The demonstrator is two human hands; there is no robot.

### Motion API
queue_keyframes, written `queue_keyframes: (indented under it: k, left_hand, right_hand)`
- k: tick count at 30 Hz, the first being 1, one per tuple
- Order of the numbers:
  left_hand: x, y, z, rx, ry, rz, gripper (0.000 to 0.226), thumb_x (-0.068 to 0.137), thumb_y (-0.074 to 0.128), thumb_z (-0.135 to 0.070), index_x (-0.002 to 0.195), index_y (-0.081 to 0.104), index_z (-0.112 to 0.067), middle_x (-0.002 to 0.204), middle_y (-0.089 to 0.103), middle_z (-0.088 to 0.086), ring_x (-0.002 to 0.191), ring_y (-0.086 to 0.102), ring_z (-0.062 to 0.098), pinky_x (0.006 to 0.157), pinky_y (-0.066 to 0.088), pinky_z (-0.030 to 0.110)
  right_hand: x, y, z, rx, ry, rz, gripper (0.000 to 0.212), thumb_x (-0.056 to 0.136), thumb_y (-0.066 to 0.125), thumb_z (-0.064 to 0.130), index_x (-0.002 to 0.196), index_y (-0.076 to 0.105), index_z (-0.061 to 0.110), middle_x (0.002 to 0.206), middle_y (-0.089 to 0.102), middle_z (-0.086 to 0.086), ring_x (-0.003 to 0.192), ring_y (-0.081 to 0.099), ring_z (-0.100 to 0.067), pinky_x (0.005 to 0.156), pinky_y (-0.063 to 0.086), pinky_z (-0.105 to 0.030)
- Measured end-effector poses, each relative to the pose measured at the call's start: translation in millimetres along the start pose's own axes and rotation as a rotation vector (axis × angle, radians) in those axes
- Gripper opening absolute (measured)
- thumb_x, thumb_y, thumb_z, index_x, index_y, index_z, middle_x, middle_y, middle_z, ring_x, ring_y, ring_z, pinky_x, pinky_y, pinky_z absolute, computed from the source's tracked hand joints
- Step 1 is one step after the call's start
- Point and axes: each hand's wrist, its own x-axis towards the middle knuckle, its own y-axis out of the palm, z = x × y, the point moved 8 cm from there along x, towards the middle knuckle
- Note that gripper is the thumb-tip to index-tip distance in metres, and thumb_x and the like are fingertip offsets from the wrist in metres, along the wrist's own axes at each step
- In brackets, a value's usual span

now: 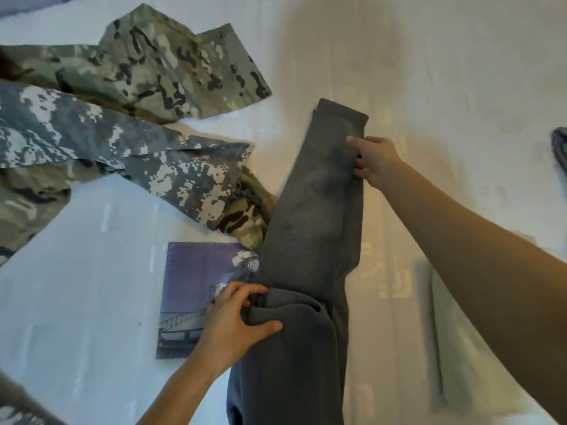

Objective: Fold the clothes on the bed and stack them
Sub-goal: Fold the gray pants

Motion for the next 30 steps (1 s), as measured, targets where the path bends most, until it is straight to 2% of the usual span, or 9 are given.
queue_keyframes:
  k: [3, 7, 12, 15, 18, 20, 23, 26, 30]
  left_hand:
    - [-1.9, 2.2, -1.5, 0.055, -0.011, 0.031, 0.051, 0.061, 0.081, -0.050, 0.099, 0.048, -0.050, 0.105, 0.045, -0.019, 0.099, 0.049, 0.006, 0.095, 0.045, 0.042]
    - [-15.6, 6.0, -7.4, 0.168, -0.094, -0.011, 0.067, 0.061, 0.078, -0.058, 0.117, 0.048, -0.034, 0.118, 0.043, -0.010, 0.109, 0.048, 0.013, 0.099, 0.044, 0.043]
    - [-67.4, 20.0, 10.7, -0.054, -0.434, -0.194, 0.081, 0.060, 0.082, -0.051, 0.126, 0.048, -0.017, 0.123, 0.047, 0.003, 0.107, 0.051, 0.020, 0.090, 0.047, 0.036]
    - [-88.4, 31.4, 14.9, 0.129, -0.527, -0.149, 0.071, 0.074, 0.073, -0.050, 0.127, 0.047, -0.011, 0.127, 0.050, 0.010, 0.116, 0.050, 0.030, 0.097, 0.043, 0.045]
    - [-86.1, 33.3, 16.6, -0.062, -0.480, -0.117, 0.044, 0.083, 0.068, -0.037, 0.116, 0.050, -0.014, 0.112, 0.058, 0.007, 0.111, 0.055, 0.030, 0.090, 0.045, 0.040]
    - [-83.8, 31.3, 15.2, -0.181, -0.423, -0.091, 0.038, 0.085, 0.067, -0.030, 0.114, 0.051, -0.011, 0.105, 0.061, 0.005, 0.104, 0.059, 0.030, 0.085, 0.047, 0.034]
    - [-81.7, 28.3, 15.5, -0.151, -0.341, -0.075, 0.029, 0.086, 0.066, -0.026, 0.106, 0.047, -0.017, 0.092, 0.059, -0.003, 0.090, 0.061, 0.024, 0.074, 0.050, 0.027]
    - [-85.7, 29.7, 19.9, -0.129, -0.358, -0.074, 0.046, 0.084, 0.066, -0.036, 0.120, 0.041, -0.021, 0.107, 0.056, -0.005, 0.089, 0.058, 0.016, 0.071, 0.047, 0.015]
    - [-97.9, 30.6, 24.5, 0.054, -0.429, -0.039, 0.057, 0.082, 0.062, -0.051, 0.124, 0.047, -0.017, 0.119, 0.062, 0.001, 0.105, 0.062, 0.027, 0.088, 0.051, 0.036]
  right_hand:
    - [-38.9, -0.2, -27.9, -0.019, 0.120, 0.093, 0.038, 0.086, 0.066, 0.035, 0.110, 0.050, 0.010, 0.096, 0.061, -0.004, 0.081, 0.062, -0.018, 0.058, 0.053, -0.029]
    - [-109.7, -50.3, -86.8, -0.065, 0.047, -0.120, 0.030, 0.089, 0.063, 0.031, 0.104, 0.056, 0.006, 0.080, 0.064, -0.005, 0.070, 0.062, -0.014, 0.065, 0.055, -0.028]
    - [-177.0, -37.5, -157.2, -0.136, 0.201, 0.020, 0.028, 0.086, 0.066, 0.031, 0.089, 0.066, 0.003, 0.070, 0.064, -0.004, 0.063, 0.060, -0.016, 0.058, 0.052, -0.025]
    - [-179.1, -24.2, -145.0, -0.195, 0.105, 0.008, 0.022, 0.083, 0.070, 0.028, 0.080, 0.067, 0.006, 0.075, 0.065, -0.005, 0.075, 0.061, -0.018, 0.077, 0.052, -0.037]
    - [-188.7, -26.5, -119.9, -0.123, -0.200, 0.018, 0.020, 0.084, 0.068, 0.027, 0.067, 0.058, 0.019, 0.062, 0.056, 0.008, 0.061, 0.052, -0.006, 0.062, 0.047, -0.025]
    - [-198.0, -45.2, -120.2, -0.097, -0.295, -0.045, 0.021, 0.084, 0.062, 0.034, 0.068, 0.053, 0.023, 0.062, 0.052, 0.012, 0.062, 0.049, -0.003, 0.058, 0.042, -0.018]
    - [-182.2, -62.9, -157.3, -0.117, -0.065, -0.109, 0.015, 0.090, 0.059, 0.028, 0.088, 0.055, 0.014, 0.082, 0.059, 0.001, 0.083, 0.058, -0.018, 0.074, 0.049, -0.032]
    - [-175.1, -67.6, -186.5, -0.143, 0.112, -0.067, 0.017, 0.094, 0.055, 0.024, 0.104, 0.049, 0.012, 0.102, 0.060, -0.013, 0.097, 0.060, -0.030, 0.089, 0.050, -0.043]
    - [-224.9, -92.7, -200.2, -0.322, -0.053, -0.224, 0.015, 0.094, 0.052, 0.020, 0.107, 0.046, 0.024, 0.103, 0.051, 0.005, 0.100, 0.056, -0.018, 0.084, 0.046, -0.027]
